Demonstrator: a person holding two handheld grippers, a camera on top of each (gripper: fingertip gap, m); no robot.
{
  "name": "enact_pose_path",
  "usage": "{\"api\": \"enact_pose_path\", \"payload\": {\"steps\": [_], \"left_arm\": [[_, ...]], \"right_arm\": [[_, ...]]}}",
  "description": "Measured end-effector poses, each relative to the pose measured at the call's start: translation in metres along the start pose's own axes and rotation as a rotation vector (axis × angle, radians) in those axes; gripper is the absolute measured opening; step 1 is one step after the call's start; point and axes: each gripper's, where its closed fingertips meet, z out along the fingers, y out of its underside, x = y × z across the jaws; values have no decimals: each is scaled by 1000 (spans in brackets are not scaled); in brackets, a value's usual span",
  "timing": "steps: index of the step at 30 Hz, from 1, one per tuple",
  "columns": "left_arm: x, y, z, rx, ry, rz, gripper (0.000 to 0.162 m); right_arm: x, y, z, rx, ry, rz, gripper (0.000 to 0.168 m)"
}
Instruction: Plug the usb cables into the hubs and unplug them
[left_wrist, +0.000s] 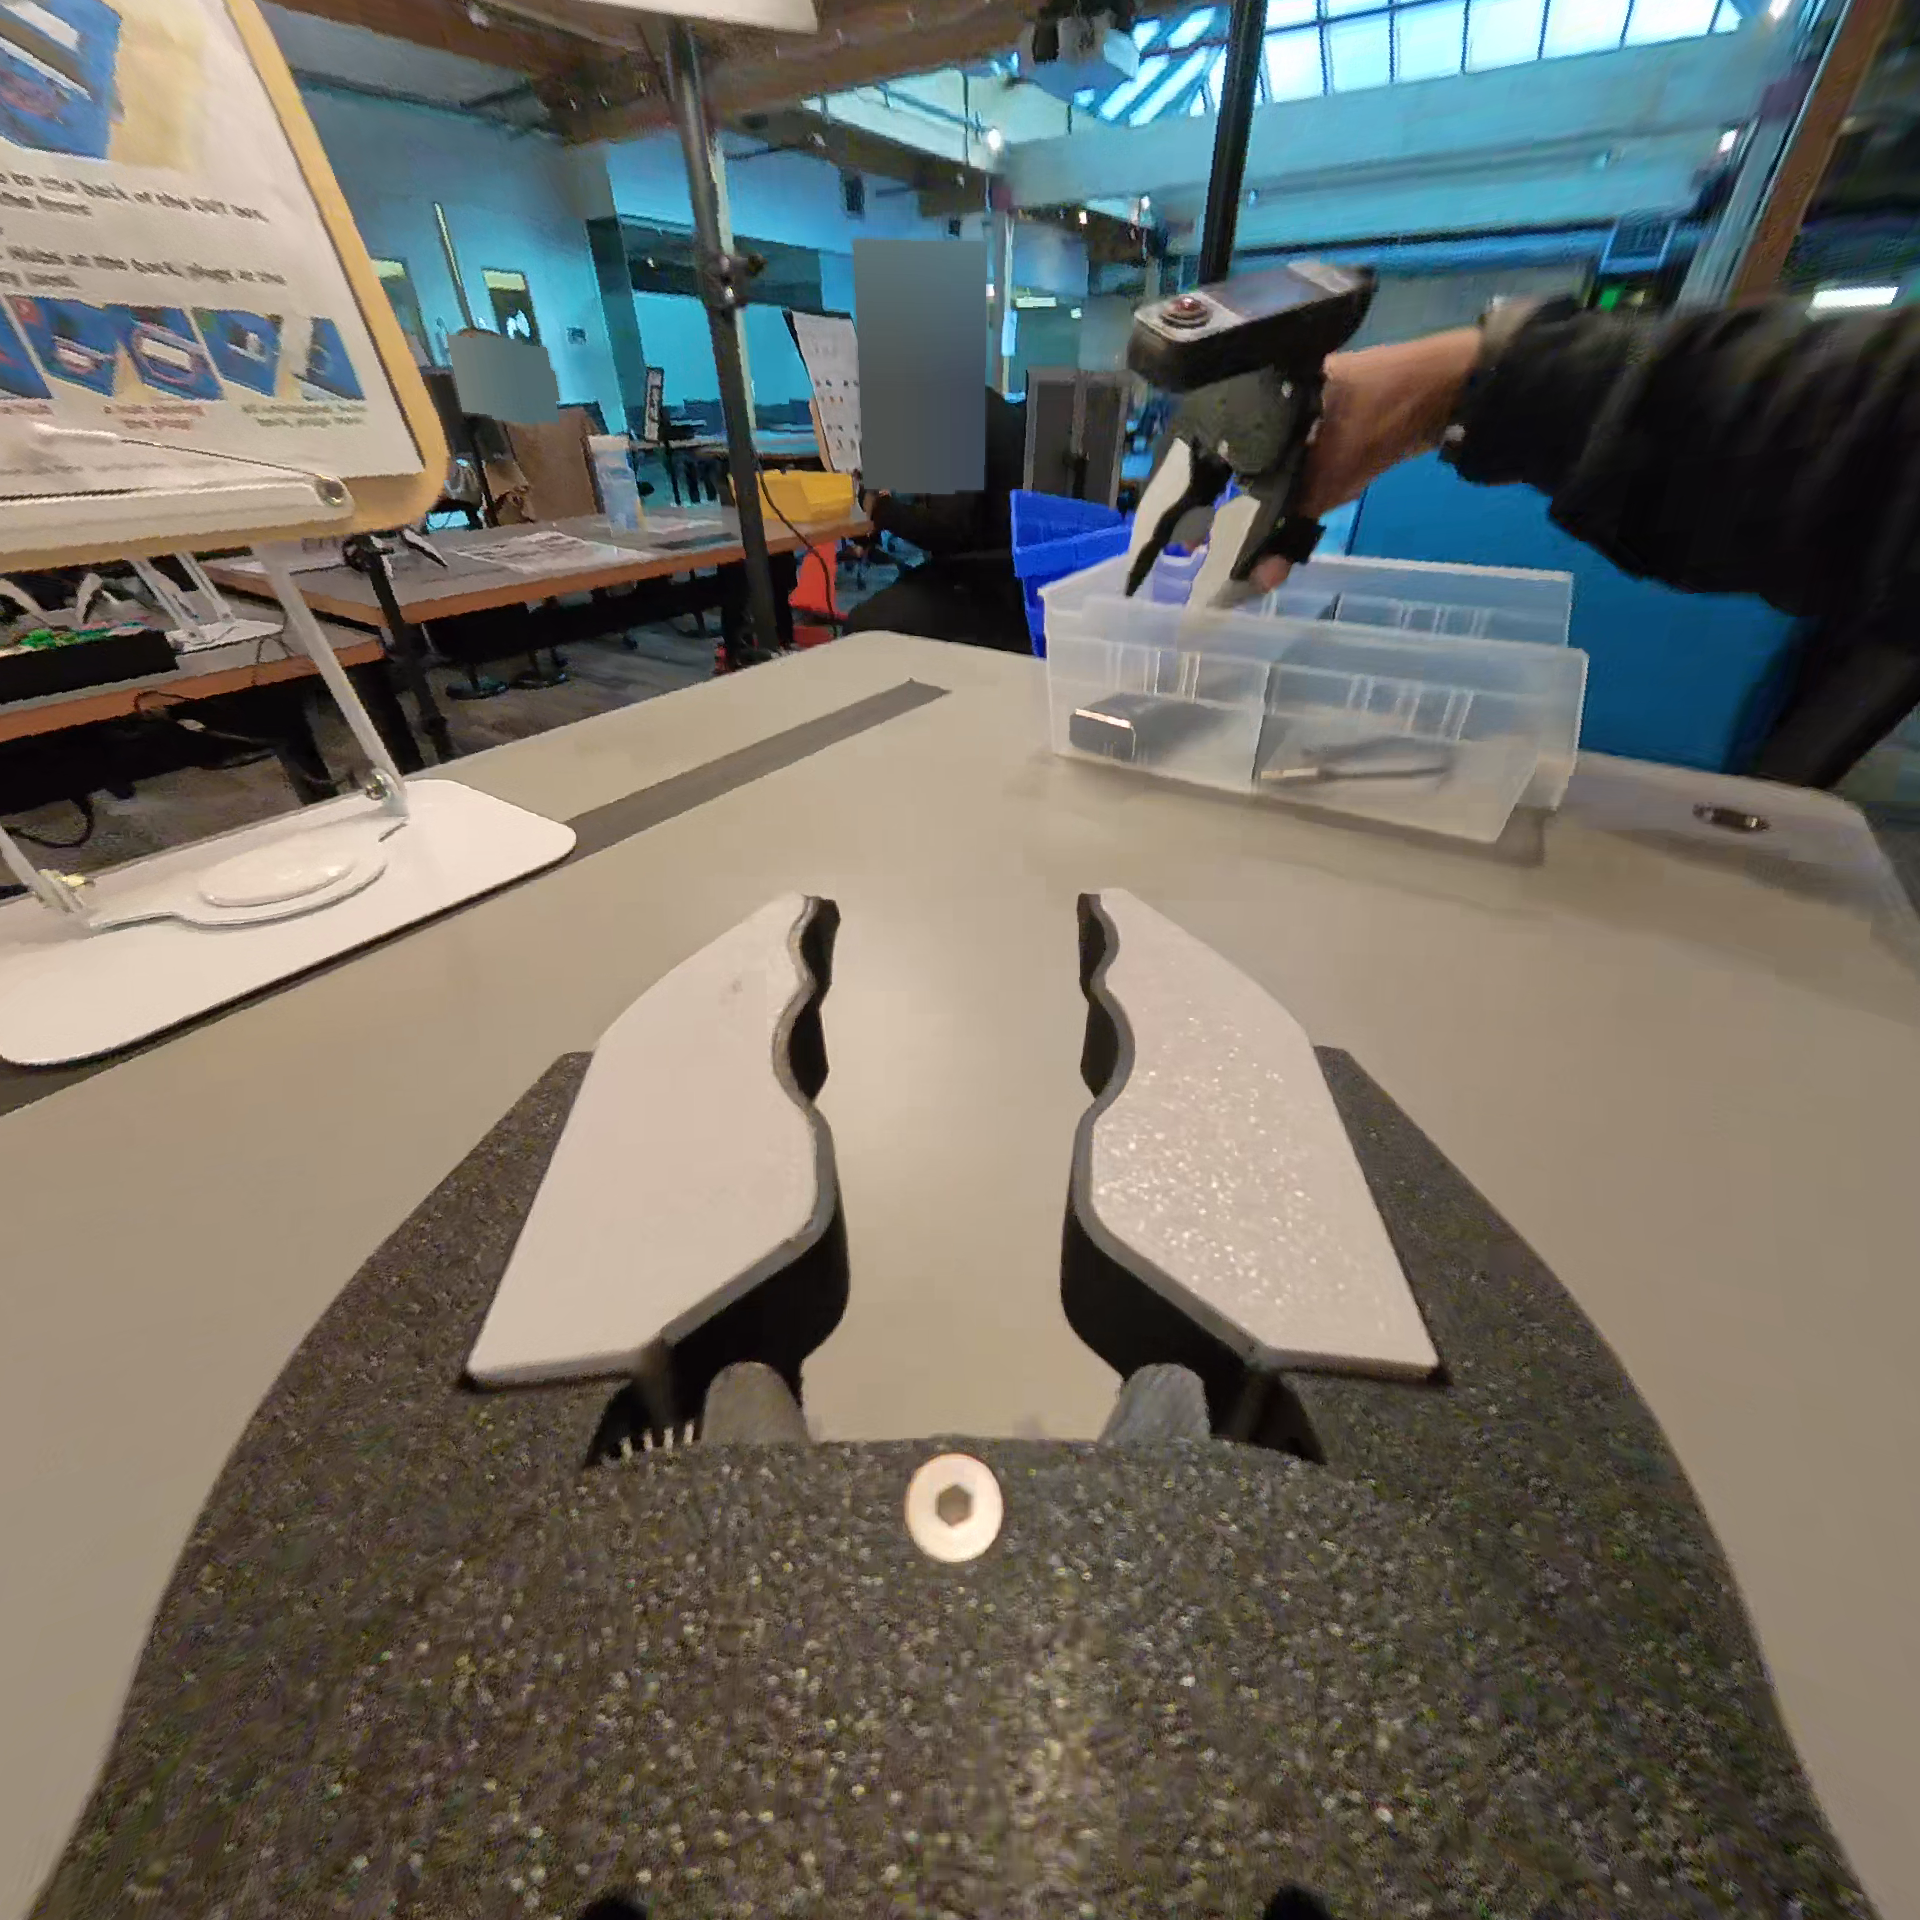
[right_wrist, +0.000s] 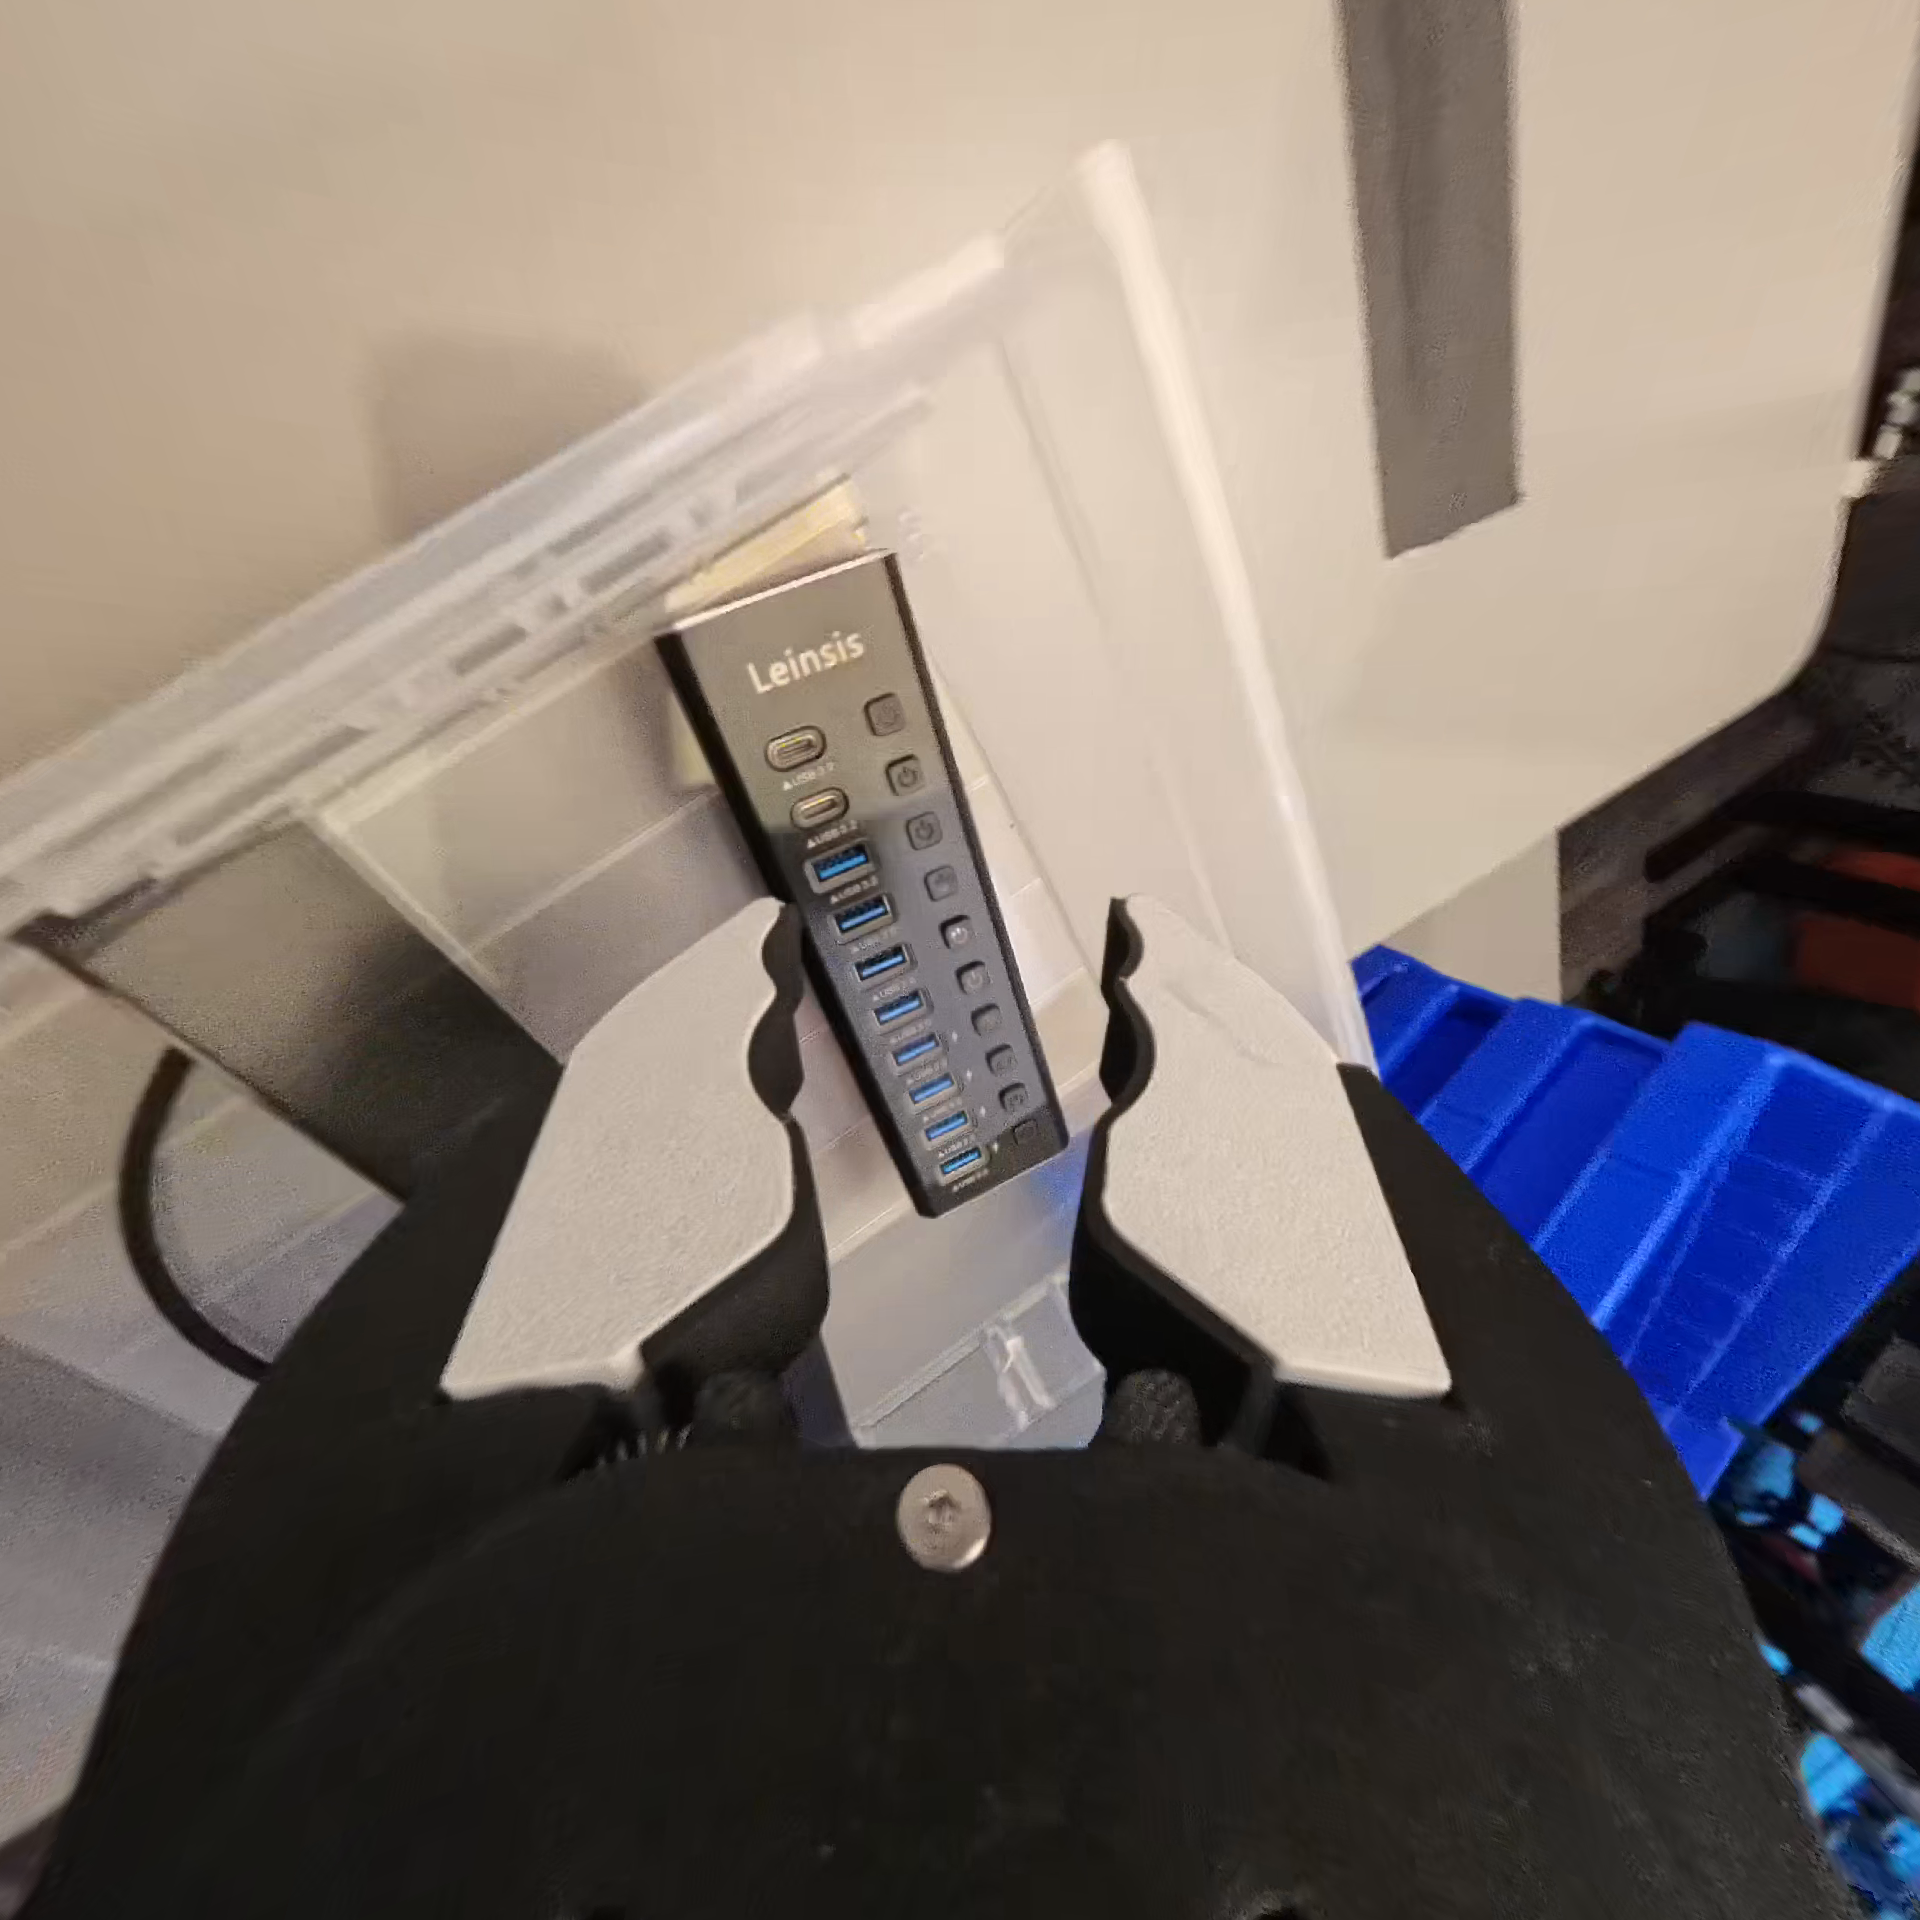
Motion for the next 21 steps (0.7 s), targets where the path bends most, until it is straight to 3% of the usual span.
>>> {"api": "enact_pose_path", "payload": {"steps": [3, 5, 6, 8, 12, 15, 17, 21], "left_arm": [[-8, -23, -10, 135, 19, -151, 46], [-13, -43, -19, 273, 45, -269, 51], [-13, -57, -24, 386, 77, -342, 58], [-6, -74, -29, 499, 180, -498, 58], [22, -98, -23, 644, 343, -590, 58], [40, -113, -14, 725, 417, -602, 61], [51, -114, -7, 741, 448, -612, 64], [59, -105, -1, 734, 402, -596, 64]], "right_arm": [[-8, -38, -55, 198, 106, 171, 50], [-36, -88, -100, 440, 106, 256, 45], [-56, -116, -122, 577, 76, 297, 45], [-100, -172, -163, 841, -15, 353, 44], [-167, -261, -227, 1398, -251, 540, 44], [-179, -293, -243, 1739, -454, 788, 45], [-177, -302, -241, 1899, -616, 982, 56], [-168, -305, -231, 2068, -602, 1139, 74]]}}
